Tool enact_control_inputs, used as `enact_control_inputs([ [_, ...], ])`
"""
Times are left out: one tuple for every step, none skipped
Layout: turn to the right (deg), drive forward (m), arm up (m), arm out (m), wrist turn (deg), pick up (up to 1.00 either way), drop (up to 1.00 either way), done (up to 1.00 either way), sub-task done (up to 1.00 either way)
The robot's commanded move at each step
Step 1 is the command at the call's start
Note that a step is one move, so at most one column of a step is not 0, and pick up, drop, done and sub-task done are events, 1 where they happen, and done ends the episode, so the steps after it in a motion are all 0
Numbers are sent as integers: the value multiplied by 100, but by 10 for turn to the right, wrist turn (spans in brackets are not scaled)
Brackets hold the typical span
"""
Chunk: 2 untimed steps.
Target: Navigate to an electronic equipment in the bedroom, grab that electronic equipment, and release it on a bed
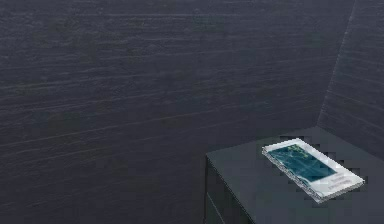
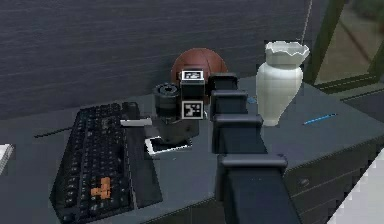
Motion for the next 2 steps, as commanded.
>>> enact_control_inputs([
  [0, 0, -12, 0, 0, 0, 0, 0, 0],
  [0, 0, 0, 0, 0, 100, 0, 0, 0],
])
